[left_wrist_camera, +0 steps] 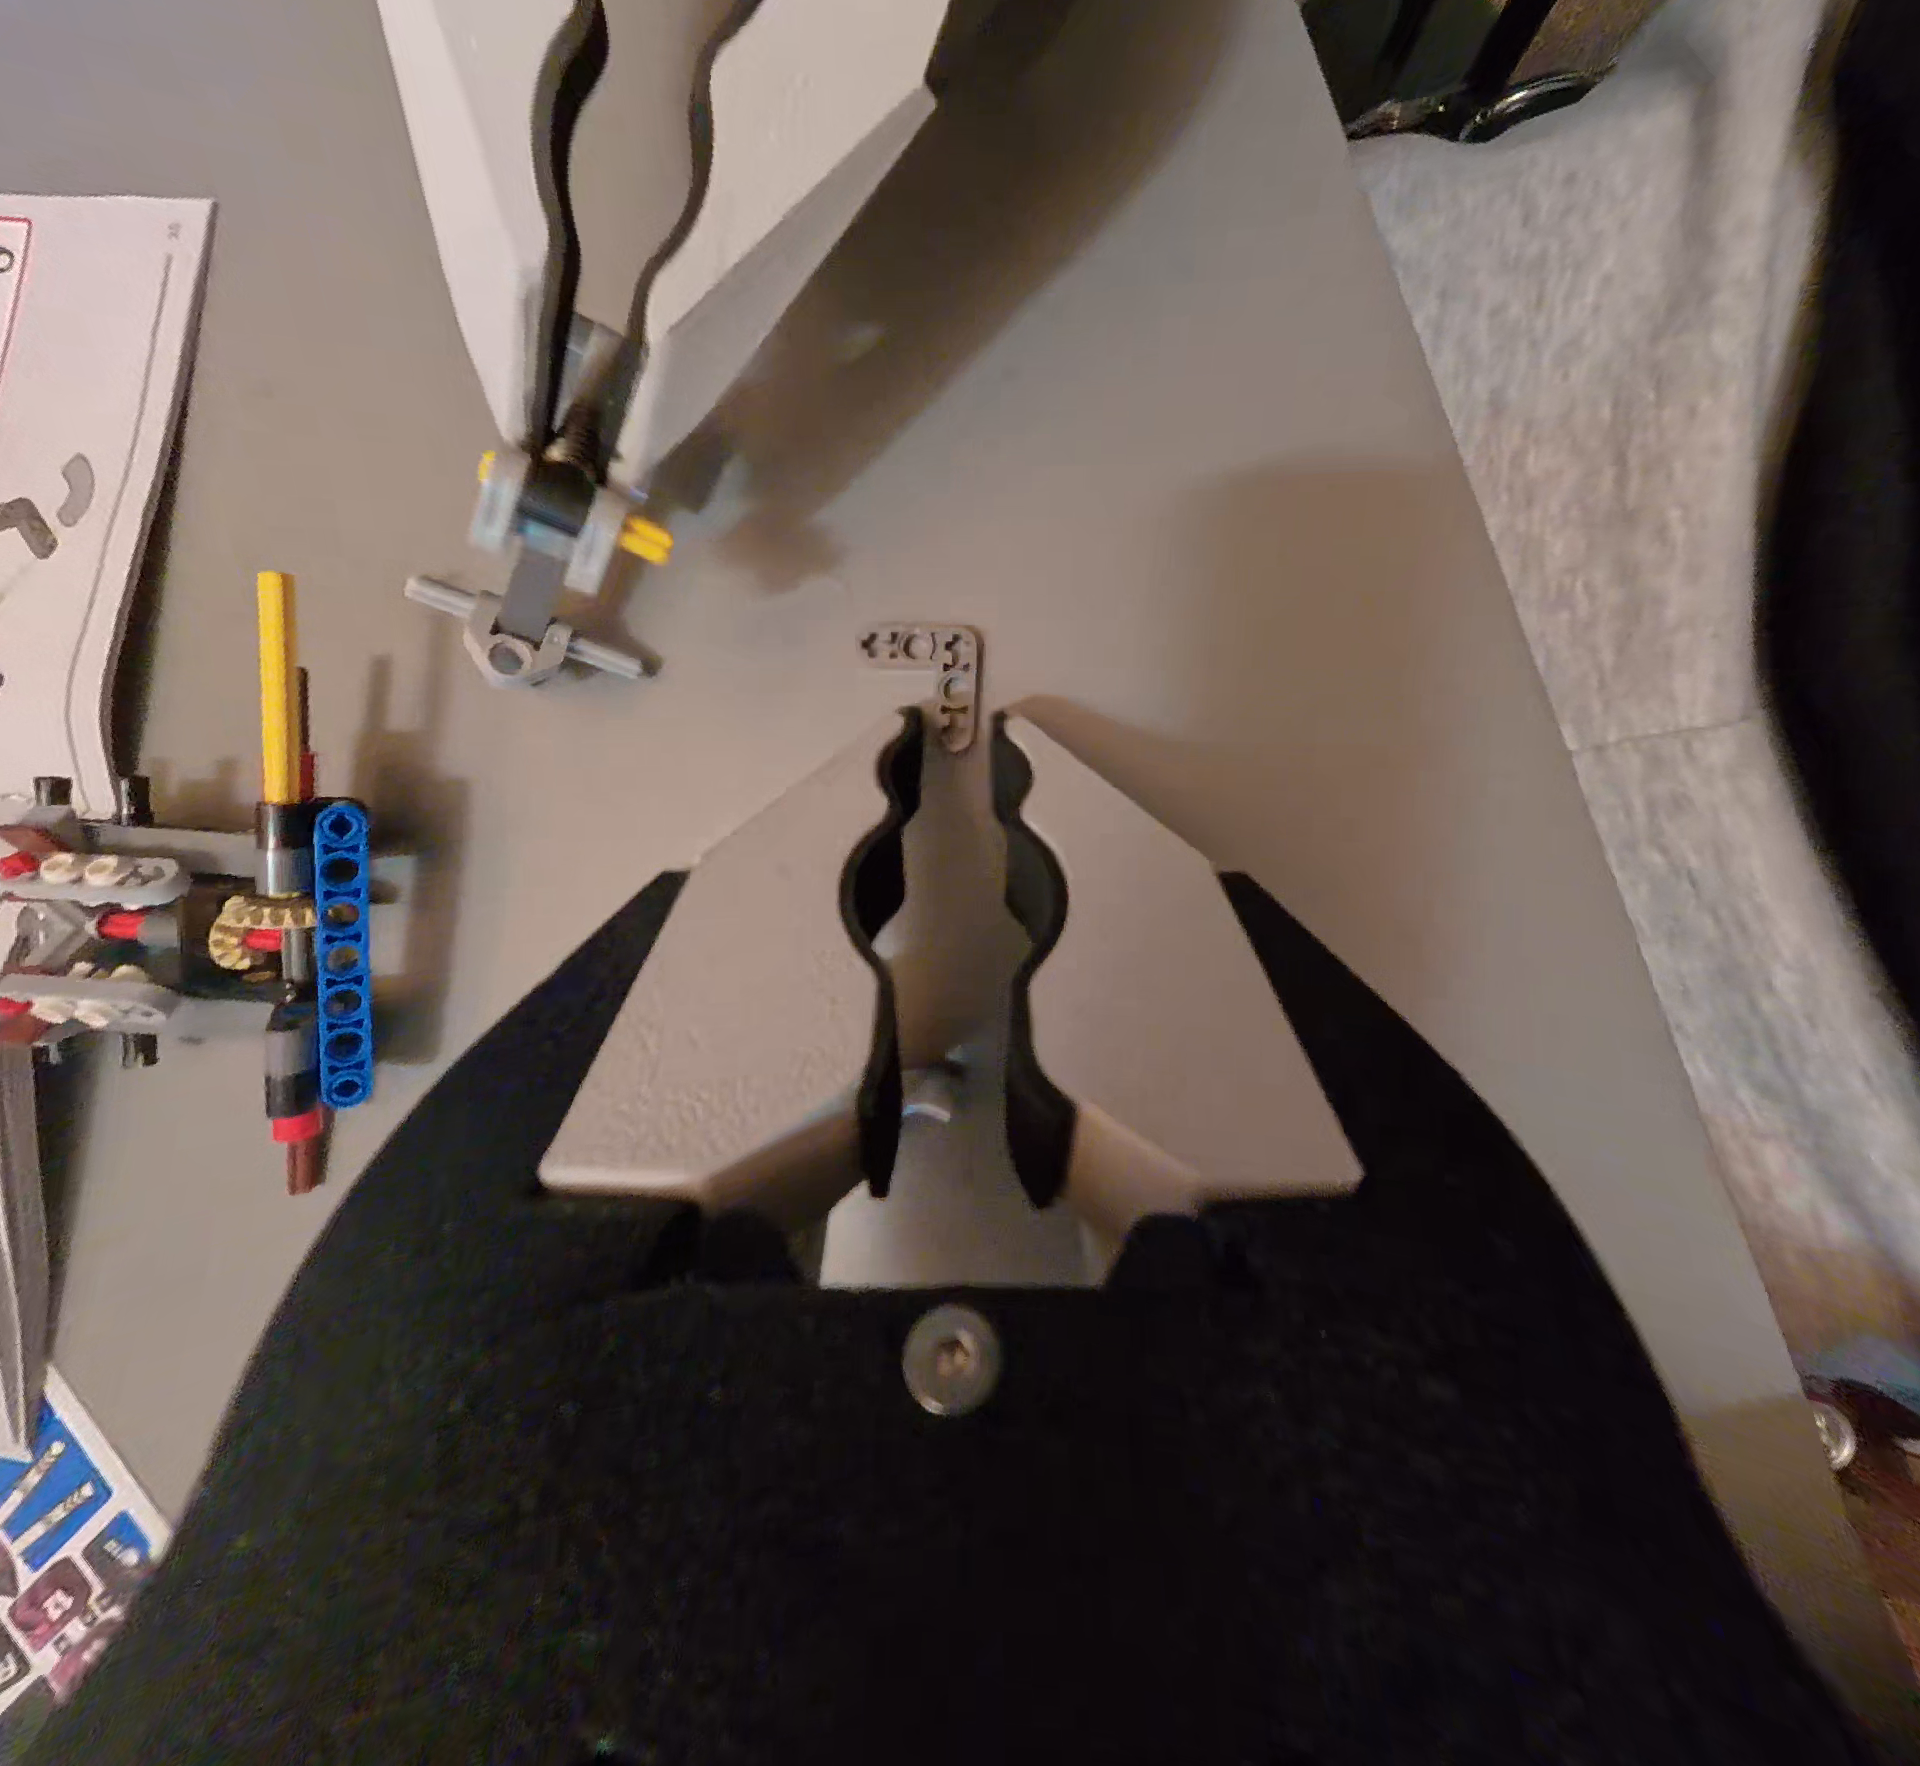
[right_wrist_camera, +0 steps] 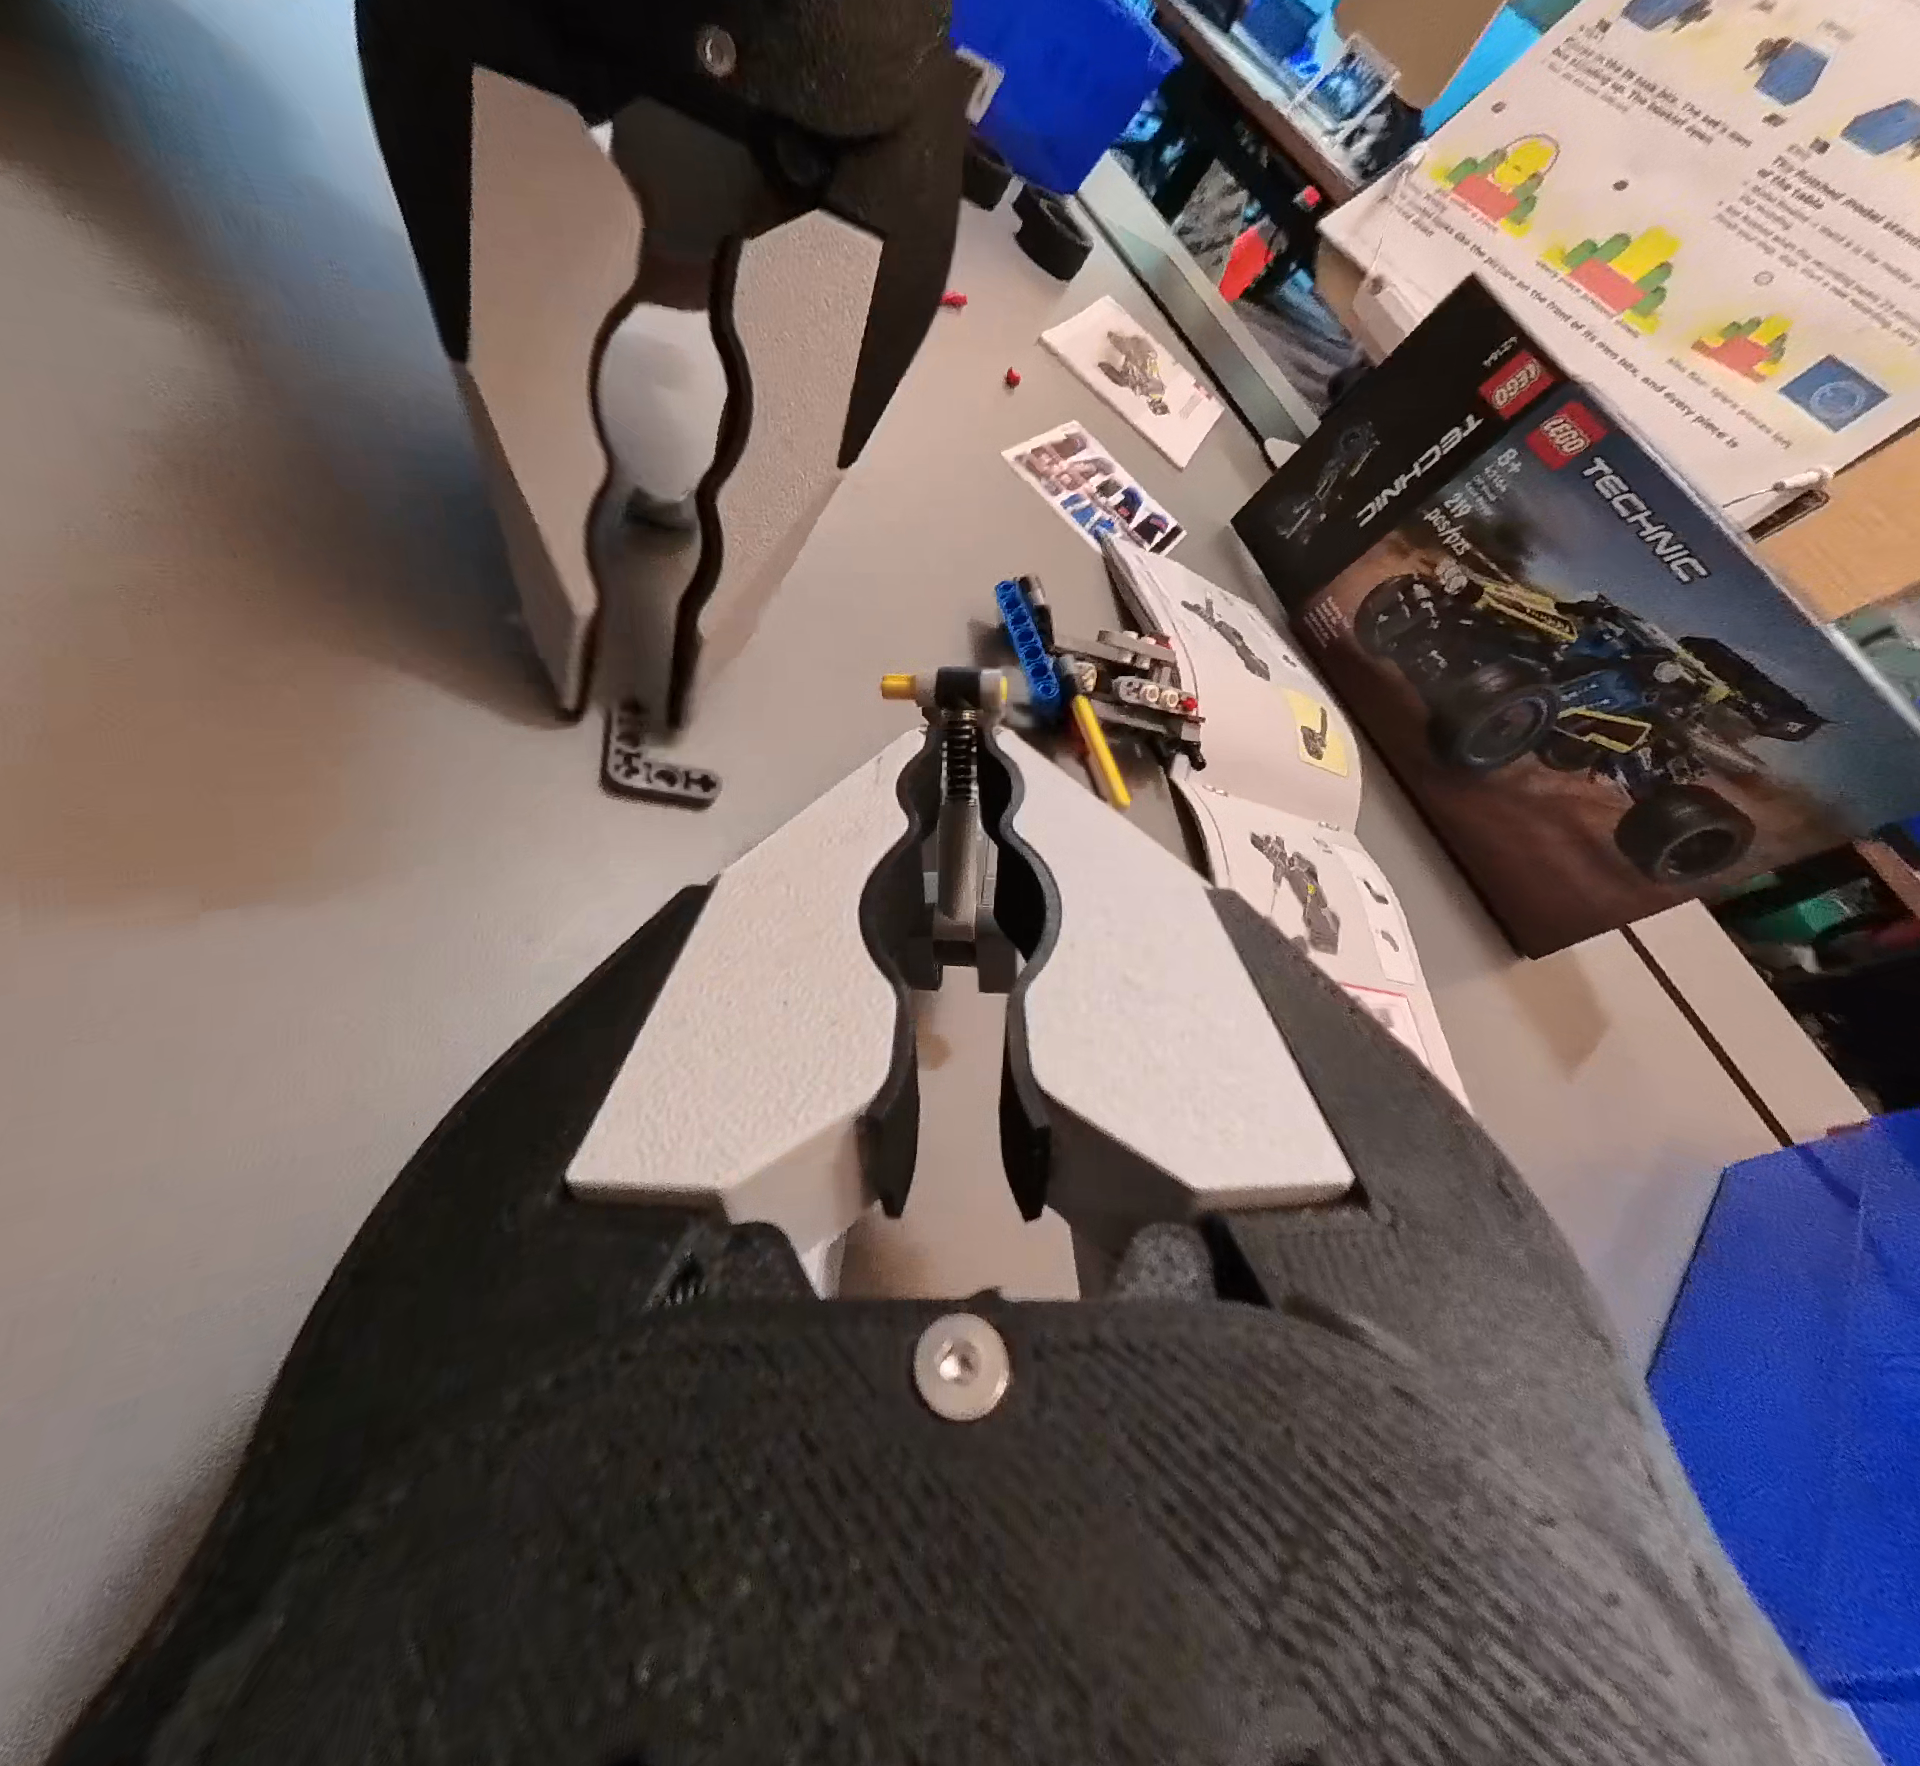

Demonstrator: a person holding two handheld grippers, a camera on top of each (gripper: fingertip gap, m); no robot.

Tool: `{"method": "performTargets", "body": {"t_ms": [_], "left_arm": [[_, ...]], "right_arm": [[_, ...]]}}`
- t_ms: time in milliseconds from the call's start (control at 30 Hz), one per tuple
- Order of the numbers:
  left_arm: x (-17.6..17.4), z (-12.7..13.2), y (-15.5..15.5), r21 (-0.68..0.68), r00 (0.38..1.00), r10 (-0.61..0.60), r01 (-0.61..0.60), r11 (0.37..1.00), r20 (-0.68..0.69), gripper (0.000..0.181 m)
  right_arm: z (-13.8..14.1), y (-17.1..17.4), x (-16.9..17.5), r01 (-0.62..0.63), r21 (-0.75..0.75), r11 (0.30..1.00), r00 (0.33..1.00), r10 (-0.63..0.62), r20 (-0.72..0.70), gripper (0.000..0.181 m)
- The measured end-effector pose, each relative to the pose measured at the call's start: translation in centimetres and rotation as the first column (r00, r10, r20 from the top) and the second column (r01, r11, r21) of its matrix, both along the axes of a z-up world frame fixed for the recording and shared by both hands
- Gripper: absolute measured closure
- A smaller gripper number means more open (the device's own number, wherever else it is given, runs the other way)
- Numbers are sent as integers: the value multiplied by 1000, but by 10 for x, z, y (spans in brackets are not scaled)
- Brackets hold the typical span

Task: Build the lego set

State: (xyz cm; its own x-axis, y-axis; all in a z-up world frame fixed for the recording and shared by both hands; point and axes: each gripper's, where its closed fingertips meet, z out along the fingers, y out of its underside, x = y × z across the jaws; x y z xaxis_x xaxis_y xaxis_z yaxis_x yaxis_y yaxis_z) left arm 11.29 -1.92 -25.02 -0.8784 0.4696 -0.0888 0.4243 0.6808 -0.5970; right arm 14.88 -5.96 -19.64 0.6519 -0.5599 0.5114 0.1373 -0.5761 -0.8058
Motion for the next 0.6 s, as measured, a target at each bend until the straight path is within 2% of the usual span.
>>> {"method": "performTargets", "body": {"t_ms": [33, 133, 200, 233, 267, 333, 367, 400, 467, 500, 533, 600], "left_arm": [[0, 3, 0, -14, 1000, 4, -4, 1000, -12, 163], [5, 18, -2, -113, 995, 57, -67, 991, -87, 158], [14, 26, -5, -157, 961, 179, -213, 964, -210, 156], [17, 30, -8, -160, 912, 254, -317, 935, -321, 155], [16, 36, -12, -149, 833, 301, -409, 900, -464, 155], [6, 59, -16, -135, 632, 259, -506, 852, -731, 154], [3, 70, -16, -137, 540, 217, -539, 831, -813, 154], [3, 78, -14, -140, 475, 185, -570, 810, -860, 154], [2, 82, -10, -126, 402, 176, -620, 774, -898, 154], [0, 80, -7, -120, 394, 182, -630, 767, -901, 152], [-2, 76, -5, -129, 418, 197, -635, 762, -887, 145], [6, 70, 2, -185, 517, 266, -664, 724, -814, 143]], "right_arm": [[4, 0, -1, -6, 26, 1000, 1000, 5, 12, 178], [21, 1, -4, -36, 148, 988, 999, 31, 31, 178], [38, 4, -6, -70, 271, 960, 997, 58, 52, 178], [48, 6, -7, -94, 337, 937, 995, 78, 60, 178], [59, 9, -9, -123, 402, 907, 992, 99, 80, 178], [85, 15, -14, -197, 548, 813, 980, 144, 138, 177], [97, 14, -14, -216, 621, 753, 976, 154, 154, 177], [107, 13, -12, -228, 686, 691, 974, 162, 160, 177], [122, 10, -10, -253, 787, 563, 966, 193, 172, 178], [127, 9, -8, -258, 827, 499, 962, 210, 174, 178], [131, 9, -6, -261, 858, 443, 957, 235, 170, 178], [132, 10, -5, -256, 892, 372, 948, 279, 155, 178]]}}
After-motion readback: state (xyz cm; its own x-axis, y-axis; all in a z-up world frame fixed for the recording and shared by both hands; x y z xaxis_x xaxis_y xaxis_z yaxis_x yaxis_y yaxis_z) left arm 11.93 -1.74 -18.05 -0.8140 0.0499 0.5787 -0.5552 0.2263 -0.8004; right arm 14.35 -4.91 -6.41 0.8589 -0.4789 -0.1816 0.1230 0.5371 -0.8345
